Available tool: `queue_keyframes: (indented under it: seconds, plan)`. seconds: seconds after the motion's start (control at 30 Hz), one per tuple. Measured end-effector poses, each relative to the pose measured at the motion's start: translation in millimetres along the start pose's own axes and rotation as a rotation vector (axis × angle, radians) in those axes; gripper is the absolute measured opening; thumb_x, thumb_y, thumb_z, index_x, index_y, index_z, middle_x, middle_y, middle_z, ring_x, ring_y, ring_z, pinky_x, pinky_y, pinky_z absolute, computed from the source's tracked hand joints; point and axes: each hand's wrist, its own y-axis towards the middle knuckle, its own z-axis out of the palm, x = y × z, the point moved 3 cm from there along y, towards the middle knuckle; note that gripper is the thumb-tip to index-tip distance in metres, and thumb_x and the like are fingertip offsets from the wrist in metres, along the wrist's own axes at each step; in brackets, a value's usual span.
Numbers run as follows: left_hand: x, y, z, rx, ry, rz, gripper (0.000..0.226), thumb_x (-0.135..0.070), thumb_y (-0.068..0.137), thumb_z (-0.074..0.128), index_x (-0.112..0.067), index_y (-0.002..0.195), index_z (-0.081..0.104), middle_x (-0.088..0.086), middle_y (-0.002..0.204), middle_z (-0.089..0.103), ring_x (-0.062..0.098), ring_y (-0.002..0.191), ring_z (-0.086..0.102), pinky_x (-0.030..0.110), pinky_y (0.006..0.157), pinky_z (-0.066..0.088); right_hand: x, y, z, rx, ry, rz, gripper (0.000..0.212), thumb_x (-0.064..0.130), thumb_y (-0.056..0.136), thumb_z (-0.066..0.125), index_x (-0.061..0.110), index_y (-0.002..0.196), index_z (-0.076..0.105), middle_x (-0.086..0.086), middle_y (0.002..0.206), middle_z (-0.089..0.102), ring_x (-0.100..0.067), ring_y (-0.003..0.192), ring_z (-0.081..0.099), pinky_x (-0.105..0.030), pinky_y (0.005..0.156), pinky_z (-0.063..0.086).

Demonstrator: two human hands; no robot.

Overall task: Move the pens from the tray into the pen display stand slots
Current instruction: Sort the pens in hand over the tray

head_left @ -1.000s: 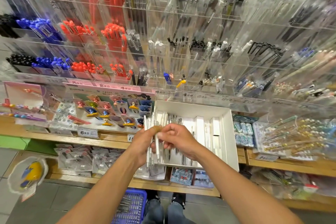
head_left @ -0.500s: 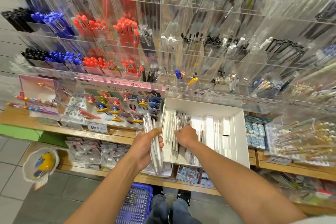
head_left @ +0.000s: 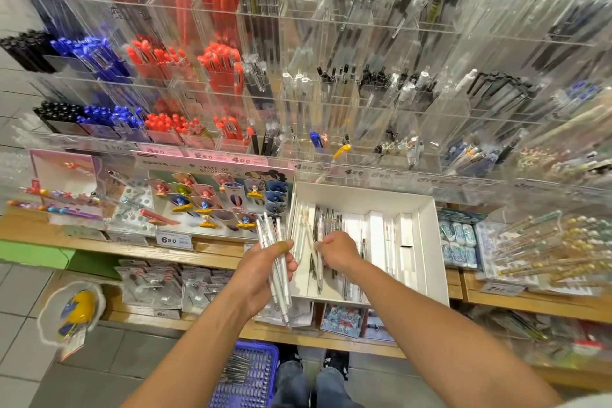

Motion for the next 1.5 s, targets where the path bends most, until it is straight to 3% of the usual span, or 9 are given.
queue_keyframes:
  seconds: [0.23,0.37,0.47,0.57,0.7,0.87,1.13,1.33,1.5]
  plan:
    - [-2.6,-1.9,8.8,0.058,-0.028,0.02,0.034,-0.019,0.09,0.068,0.003,0.116,0.063,0.016,0.093,0.069,0.024,0.071,0.065,0.036,0.063,0.055,32.8,-58.5,-14.8,0.245,0.486,-0.236,0.022,0.026,0.085,0.074,0.016,0.1,0.062,-0.001,0.078,0.073,-0.007,0.055,0.06,-0.02,0.053,0.049]
    - [0.6,-0.9,14.8,0.142,-0.003,0.011,0.05,-0.029,0.087,0.069,0.007,0.12,0.062,0.024,0.115,0.069,0.035,0.107,0.068,0.05,0.096,0.052,43.7,-75.5,-7.2,0.224,0.454,-0.31,0.019,0.02,0.082,0.077,0.017,0.093,0.062,0.0,0.075,0.071,-0.008,0.058,0.063,-0.02,0.056,0.051]
    - [2.0,-0.4,15.8,0.16,-0.06,-0.014,0.044,-0.018,0.088,0.067,0.012,0.119,0.06,0.027,0.112,0.069,0.032,0.087,0.073,0.04,0.069,0.059,40.2,-78.7,-1.3,0.271,0.48,-0.307,0.022,0.02,0.079,0.078,0.013,0.093,0.063,-0.001,0.075,0.069,-0.012,0.062,0.065,-0.023,0.059,0.053]
    - [4.6,-1.4,10.8,0.149,-0.039,-0.022,0.035,-0.013,0.087,0.068,0.011,0.112,0.062,0.022,0.089,0.07,0.029,0.067,0.067,0.037,0.063,0.058,34.9,-73.3,-4.2,0.333,0.534,-0.268,0.027,0.031,0.081,0.075,0.011,0.097,0.064,-0.001,0.074,0.07,-0.013,0.061,0.065,-0.022,0.058,0.053]
    - [8.0,-2.0,1.0,0.08,-0.063,-0.017,0.016,-0.008,0.08,0.069,-0.003,0.093,0.062,0.006,0.068,0.059,0.016,0.054,0.056,0.027,0.05,0.052,19.3,-39.6,-13.4,0.112,0.429,-0.079,0.014,0.024,0.094,0.063,0.011,0.098,0.063,-0.006,0.082,0.069,-0.012,0.062,0.064,-0.024,0.059,0.053]
    - [9.9,-1.0,-7.8,0.04,-0.114,-0.039,0.003,-0.004,0.091,0.056,-0.005,0.094,0.056,0.004,0.066,0.053,0.013,0.049,0.049,0.022,0.044,0.046,10.4,4.6,-3.7,-0.052,0.03,0.024,0.023,0.015,0.09,0.058,0.008,0.068,0.06,-0.005,0.062,0.057,-0.023,0.071,0.068,-0.034,0.083,0.057]
    - [8.2,-4.0,-9.8,0.035,-0.14,-0.079,0.003,-0.006,0.093,0.056,-0.007,0.091,0.053,0.003,0.063,0.049,0.011,0.044,0.045,0.021,0.041,0.042,14.0,29.2,13.0,-0.164,-0.297,0.078,0.033,0.029,0.093,0.06,0.015,0.066,0.047,0.001,0.065,0.054,-0.012,0.054,0.05,-0.022,0.044,0.033]
    - [5.6,-3.1,-4.6,0.05,-0.162,-0.12,0.004,-0.01,0.094,0.057,-0.007,0.097,0.058,0.002,0.063,0.048,0.009,0.043,0.045,0.02,0.039,0.041,15.8,25.3,9.2,-0.121,-0.27,0.069,0.032,0.021,0.096,0.052,0.015,0.066,0.045,0.0,0.065,0.052,-0.016,0.056,0.054,-0.024,0.047,0.039]
    - [3.5,4.1,0.3,0.024,-0.244,-0.135,0.006,-0.013,0.09,0.064,-0.01,0.095,0.062,0.001,0.061,0.049,0.009,0.041,0.048,0.019,0.038,0.045,28.1,-19.5,-6.1,0.063,0.167,-0.056,0.021,0.025,0.096,0.057,0.016,0.078,0.056,-0.005,0.082,0.068,-0.012,0.058,0.065,-0.029,0.062,0.053]
